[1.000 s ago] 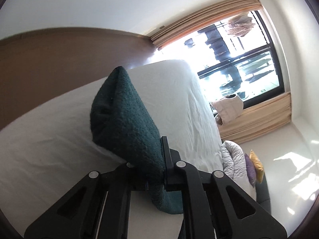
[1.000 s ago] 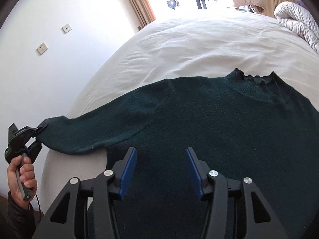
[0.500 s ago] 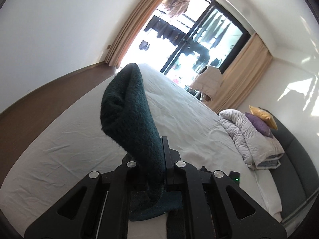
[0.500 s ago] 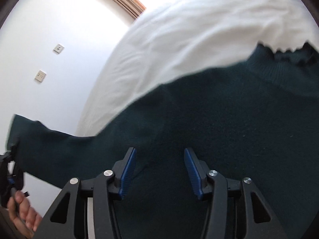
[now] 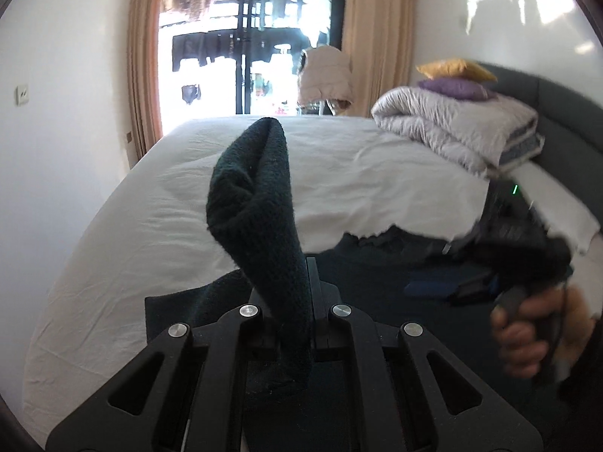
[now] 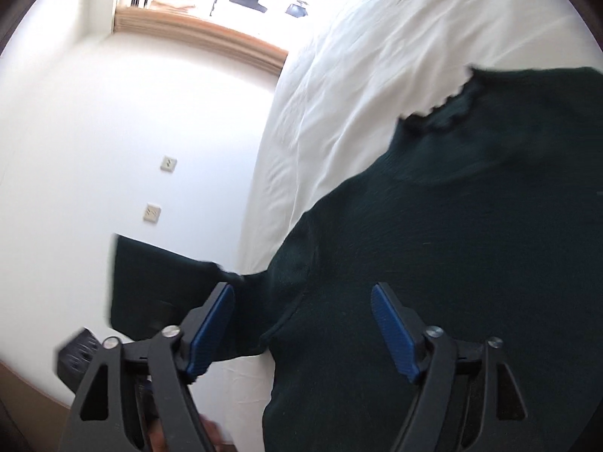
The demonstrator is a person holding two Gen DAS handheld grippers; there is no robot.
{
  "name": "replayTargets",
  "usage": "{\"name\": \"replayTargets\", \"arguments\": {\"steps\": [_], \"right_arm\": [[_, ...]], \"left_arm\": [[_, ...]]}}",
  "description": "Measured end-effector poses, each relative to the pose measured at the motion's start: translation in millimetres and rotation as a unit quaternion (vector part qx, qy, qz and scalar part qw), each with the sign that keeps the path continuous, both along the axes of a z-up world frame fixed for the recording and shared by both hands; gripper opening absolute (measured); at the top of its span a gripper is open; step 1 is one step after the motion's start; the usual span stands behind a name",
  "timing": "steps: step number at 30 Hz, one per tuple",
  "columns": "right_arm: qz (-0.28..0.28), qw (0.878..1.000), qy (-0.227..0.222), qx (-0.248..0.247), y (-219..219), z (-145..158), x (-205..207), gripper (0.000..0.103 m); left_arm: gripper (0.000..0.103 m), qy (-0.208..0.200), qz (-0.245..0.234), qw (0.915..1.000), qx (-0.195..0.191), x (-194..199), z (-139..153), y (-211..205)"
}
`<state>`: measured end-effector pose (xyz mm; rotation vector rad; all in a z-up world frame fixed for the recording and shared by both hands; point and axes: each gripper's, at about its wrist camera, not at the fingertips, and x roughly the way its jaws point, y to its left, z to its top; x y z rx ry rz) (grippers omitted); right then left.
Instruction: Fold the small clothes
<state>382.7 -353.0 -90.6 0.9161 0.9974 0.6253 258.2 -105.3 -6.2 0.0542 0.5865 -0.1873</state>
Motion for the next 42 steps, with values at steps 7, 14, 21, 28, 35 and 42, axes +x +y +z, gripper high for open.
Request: {"name": "replayTargets", "arguments": {"steps": [7,14,21,28,35,42], "right_arm": [[-0.033,0.999,0.038,0.003,-48.6,-23.2,-26.3,0.092],[0.021,0.997,0.074,-0.010,-20.9,-44.4,-26.8,0.092],[0.040,0.995,0.095,-0.012,-1.7,-41.0,-27.0,0.092],[0.088,0.990,0.103,-0.038,43.1,-40.6,-38.9,0.083],[0.071,0.991,0.108,-0.044,51.8,-47.8,-29.6,0.021],[0.041,0.994,0.073,-0.065,36.3,-26.5,-21.1,0.009]], "left_arm": [[0.008,0.091,-0.061,0.9721,0.207,4.5,-132.5,-106.6],[0.009,0.077,-0.069,0.9615,0.255,-13.6,-150.6,-113.0],[0.016,0.078,-0.067,0.9661,0.237,-26.6,-134.5,-82.2],[0.016,0.072,-0.061,0.9759,0.197,-31.1,-118.3,-66.8],[0.016,0.079,-0.057,0.9808,0.169,-31.5,-112.8,-39.3],[0.016,0.074,-0.056,0.9882,0.122,-38.5,-105.8,-10.0]]}}
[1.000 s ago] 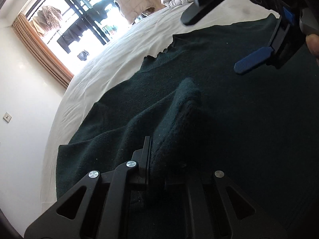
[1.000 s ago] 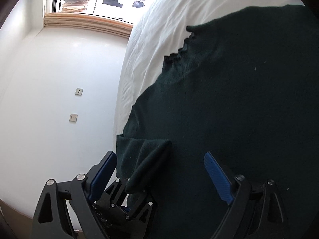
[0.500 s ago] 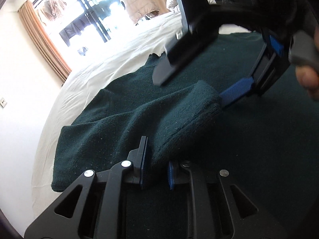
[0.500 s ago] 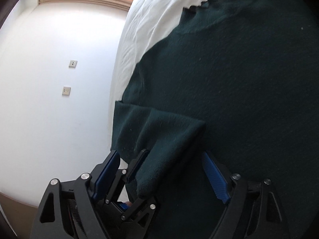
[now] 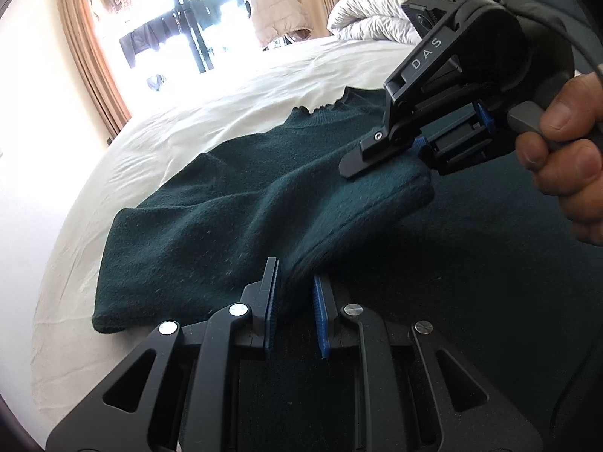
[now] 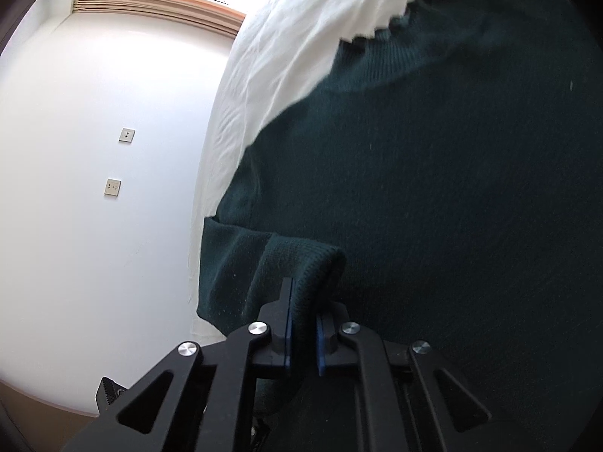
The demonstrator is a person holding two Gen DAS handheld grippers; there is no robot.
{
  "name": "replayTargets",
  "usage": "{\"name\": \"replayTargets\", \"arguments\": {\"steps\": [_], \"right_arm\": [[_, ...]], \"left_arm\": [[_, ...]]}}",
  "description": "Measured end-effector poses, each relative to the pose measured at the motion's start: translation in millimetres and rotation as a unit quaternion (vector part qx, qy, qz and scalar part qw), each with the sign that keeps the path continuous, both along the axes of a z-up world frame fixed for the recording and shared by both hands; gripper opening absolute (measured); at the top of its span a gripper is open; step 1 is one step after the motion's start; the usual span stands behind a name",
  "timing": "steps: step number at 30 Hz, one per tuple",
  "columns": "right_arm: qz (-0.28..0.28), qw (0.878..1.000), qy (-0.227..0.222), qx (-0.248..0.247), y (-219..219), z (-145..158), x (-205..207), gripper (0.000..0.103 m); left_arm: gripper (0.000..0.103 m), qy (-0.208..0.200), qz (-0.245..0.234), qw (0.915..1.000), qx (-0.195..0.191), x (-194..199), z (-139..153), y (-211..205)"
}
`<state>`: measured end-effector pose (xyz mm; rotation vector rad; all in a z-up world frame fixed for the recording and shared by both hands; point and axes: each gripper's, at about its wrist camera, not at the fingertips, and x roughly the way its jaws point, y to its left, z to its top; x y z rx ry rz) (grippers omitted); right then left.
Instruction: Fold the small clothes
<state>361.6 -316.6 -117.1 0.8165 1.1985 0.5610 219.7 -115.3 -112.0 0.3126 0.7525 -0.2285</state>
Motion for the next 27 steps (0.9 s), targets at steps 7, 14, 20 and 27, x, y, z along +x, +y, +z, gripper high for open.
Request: {"name": "replayTargets", "arguments": {"steps": [7,14,20,27], "right_arm": [[-0.019,0.998,-0.052,-0.034,-41.9,42.0,14.1,0.009],[-0.059,0.994,-0.065,-0.065,-96.2,54.2,40.0,0.009],[-0.100,0.992,-0.019,-0.068,-141.0,9.2,40.4,0.009],[-0.113,0.991,-0.009,-0.068,-144.1,-9.0,42.3,0.009]], "left_arm": [[0.016,0.002,0.034,0.9974,-0.064,2.0,11.3,30.1],[0.016,0.045,0.068,0.9903,-0.113,26.1,-15.1,63.9],[0.016,0.041,0.080,0.9862,-0.139,30.2,-11.1,85.4],[0.016,0.026,0.135,0.9765,-0.166,23.8,-7.2,118.1]]}}
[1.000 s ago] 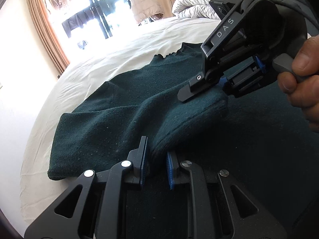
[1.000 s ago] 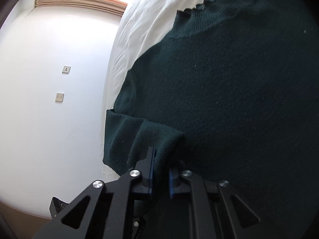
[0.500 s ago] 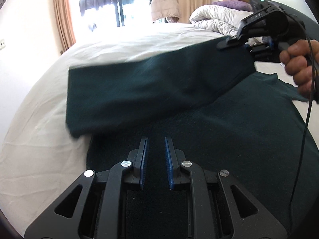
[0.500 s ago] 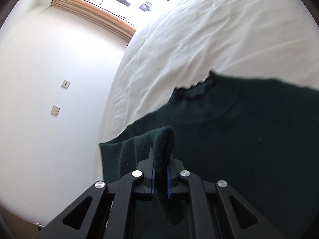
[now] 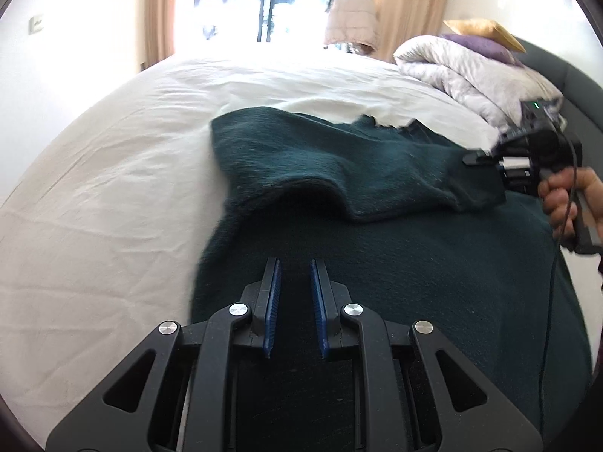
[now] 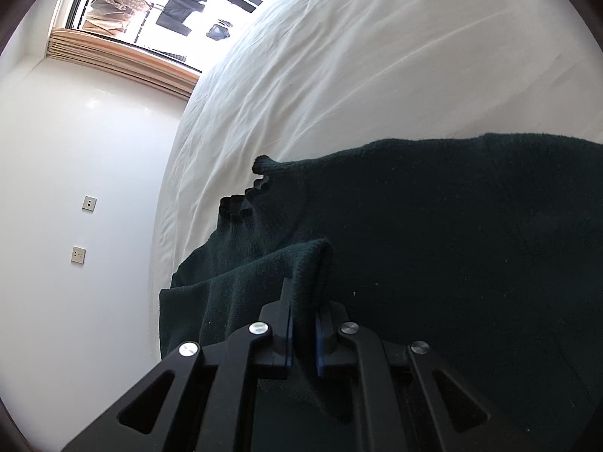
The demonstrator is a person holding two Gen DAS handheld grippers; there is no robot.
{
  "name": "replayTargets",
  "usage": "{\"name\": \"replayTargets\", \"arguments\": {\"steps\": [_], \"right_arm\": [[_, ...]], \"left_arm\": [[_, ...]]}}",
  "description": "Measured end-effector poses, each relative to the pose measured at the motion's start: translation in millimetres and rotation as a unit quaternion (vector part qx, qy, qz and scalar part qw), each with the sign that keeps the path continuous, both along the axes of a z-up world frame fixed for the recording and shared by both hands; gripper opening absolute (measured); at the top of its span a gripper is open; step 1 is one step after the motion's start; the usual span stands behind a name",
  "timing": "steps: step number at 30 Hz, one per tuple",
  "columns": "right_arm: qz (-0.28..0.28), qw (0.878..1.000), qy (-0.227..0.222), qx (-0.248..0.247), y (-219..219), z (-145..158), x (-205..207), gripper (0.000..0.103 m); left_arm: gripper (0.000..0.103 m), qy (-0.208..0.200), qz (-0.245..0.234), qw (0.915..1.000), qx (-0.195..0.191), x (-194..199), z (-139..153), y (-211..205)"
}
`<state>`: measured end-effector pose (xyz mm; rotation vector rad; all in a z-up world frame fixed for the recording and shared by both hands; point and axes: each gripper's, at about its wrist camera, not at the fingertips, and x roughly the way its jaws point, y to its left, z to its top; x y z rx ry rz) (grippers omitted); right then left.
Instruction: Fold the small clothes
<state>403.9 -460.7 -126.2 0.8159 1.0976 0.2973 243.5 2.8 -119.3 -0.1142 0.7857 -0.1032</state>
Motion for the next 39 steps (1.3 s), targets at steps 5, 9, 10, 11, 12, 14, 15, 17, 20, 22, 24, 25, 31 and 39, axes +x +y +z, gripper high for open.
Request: {"name": "replayTargets", "arguments": {"steps": [5,9,10,11,12,14,15,17,20,22,24,25,31,39], "right_arm": [[-0.001,1.000,0.001,-0.008,-2.4,2.1,1.0,0.009],[-0.005,1.000,0.006,-0.008,-5.5,0.1,-0.4,0.009],[-0.006,1.000,0.007,-0.007,-5.3,-1.2,-0.2,0.009],[-0.006,1.000,0.008,-0.006,-5.2,-2.4,0.0,0.009],[-0.008,1.000,0.010,-0.004,-5.3,-4.6,0.4,0.009],[-0.011,1.000,0.013,0.000,-5.7,-7.4,1.0,0.010],[-0.011,1.000,0.013,0.000,-5.8,-7.9,0.8,0.010],[-0.009,1.000,0.013,0.001,-6.0,-8.0,0.3,0.011],[0.003,1.000,0.015,-0.004,-4.9,-6.9,-0.7,0.013],[0.008,1.000,0.018,-0.010,-5.8,-6.1,-0.5,0.013],[0.003,1.000,0.021,-0.007,-8.9,-6.9,-0.9,0.013],[-0.001,1.000,0.022,-0.005,-10.2,-7.4,-1.5,0.013],[-0.002,1.000,0.023,-0.010,-13.1,-8.0,-6.9,0.013],[-0.004,1.000,0.021,-0.009,-13.9,-12.5,-5.0,0.013]], "left_arm": [[0.016,-0.038,0.047,0.9951,-0.079,-15.0,18.6,36.8],[0.016,-0.050,0.048,0.9937,-0.088,12.1,49.4,47.6],[0.016,-0.061,0.045,0.9936,-0.084,22.8,58.3,47.2],[0.016,-0.069,0.036,0.9943,-0.073,33.7,65.9,44.7],[0.016,-0.063,0.022,0.9962,-0.056,49.8,70.4,37.7],[0.016,-0.025,0.005,0.9996,-0.015,87.1,62.7,14.9],[0.016,0.000,0.003,1.0000,0.008,100.6,54.4,8.6],[0.016,0.047,0.009,0.9976,0.050,116.2,28.7,7.2],[0.017,0.046,0.004,0.9981,0.041,113.7,4.6,21.6],[0.017,0.047,-0.004,0.9957,0.079,108.8,8.6,16.7],[0.017,0.038,-0.019,0.9906,0.130,98.4,7.4,8.0],[0.017,0.035,-0.023,0.9893,0.140,91.7,4.8,7.5],[0.019,0.021,-0.010,0.9908,0.133,85.4,16.2,13.4],[0.019,0.019,-0.013,0.9858,0.167,125.7,22.1,-22.7]]}}
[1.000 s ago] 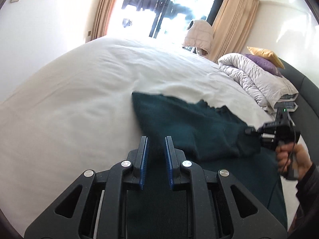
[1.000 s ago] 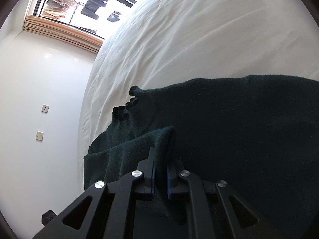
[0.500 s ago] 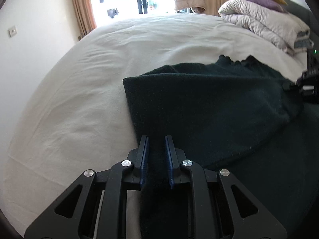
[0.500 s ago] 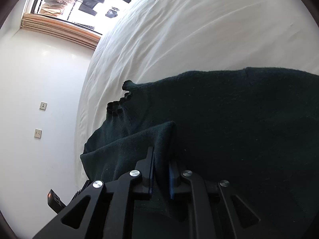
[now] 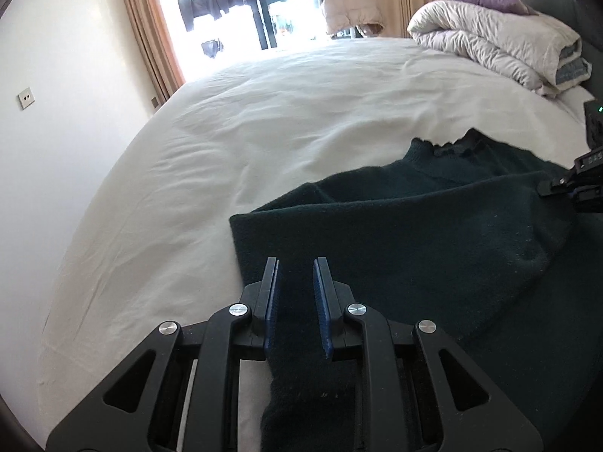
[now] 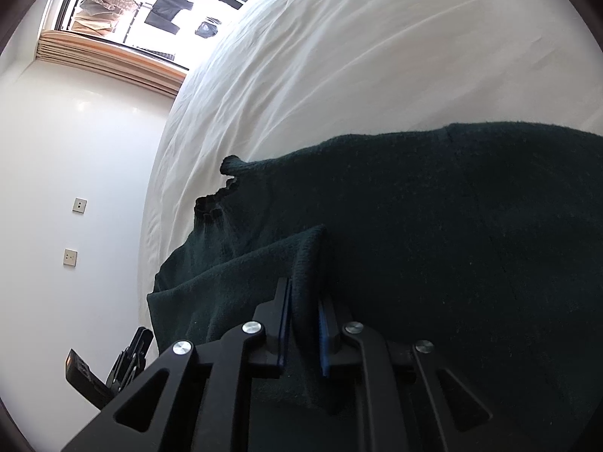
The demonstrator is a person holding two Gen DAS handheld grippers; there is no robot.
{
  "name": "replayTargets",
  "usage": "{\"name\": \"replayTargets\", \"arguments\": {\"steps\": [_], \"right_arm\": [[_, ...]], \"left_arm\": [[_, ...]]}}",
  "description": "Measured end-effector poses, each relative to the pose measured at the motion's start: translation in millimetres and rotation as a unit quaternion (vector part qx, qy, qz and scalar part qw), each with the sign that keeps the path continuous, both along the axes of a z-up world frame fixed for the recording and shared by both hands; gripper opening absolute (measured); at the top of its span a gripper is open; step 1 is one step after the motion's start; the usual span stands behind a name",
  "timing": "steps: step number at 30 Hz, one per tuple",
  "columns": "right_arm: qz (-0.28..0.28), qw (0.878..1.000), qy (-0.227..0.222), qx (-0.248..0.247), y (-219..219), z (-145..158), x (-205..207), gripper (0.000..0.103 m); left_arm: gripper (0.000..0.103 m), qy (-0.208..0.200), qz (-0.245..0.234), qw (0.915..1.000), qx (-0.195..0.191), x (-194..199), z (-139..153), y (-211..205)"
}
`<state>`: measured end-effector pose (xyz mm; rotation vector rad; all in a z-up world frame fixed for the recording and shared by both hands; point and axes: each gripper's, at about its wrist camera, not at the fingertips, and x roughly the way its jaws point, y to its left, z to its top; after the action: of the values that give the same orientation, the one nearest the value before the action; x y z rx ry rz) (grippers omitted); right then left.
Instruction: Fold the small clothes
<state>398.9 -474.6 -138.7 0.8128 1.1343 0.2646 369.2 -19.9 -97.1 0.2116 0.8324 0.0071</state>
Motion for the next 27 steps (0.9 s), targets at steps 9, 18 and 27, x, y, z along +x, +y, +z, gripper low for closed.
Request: {"name": "replayTargets", "arguments": {"steps": [9,18,27], "right_arm": [[-0.053,0.999,-0.009,0.005,-33.2,0.4,-10.1,0.018],[0.017,0.994,-0.109,0.003,15.7,56.7,-33.8,0.029],[0.038,0.995,-0.032,0.086,44.3,-17.2,-13.7,0.000]], "left_arm": [[0.019,0.029,0.010,0.9981,-0.053,12.0,-29.2,18.6],[0.019,0.015,0.013,0.9992,-0.034,12.1,-35.6,9.5],[0.019,0.009,0.011,0.9982,-0.059,12.5,-39.0,16.9]]}}
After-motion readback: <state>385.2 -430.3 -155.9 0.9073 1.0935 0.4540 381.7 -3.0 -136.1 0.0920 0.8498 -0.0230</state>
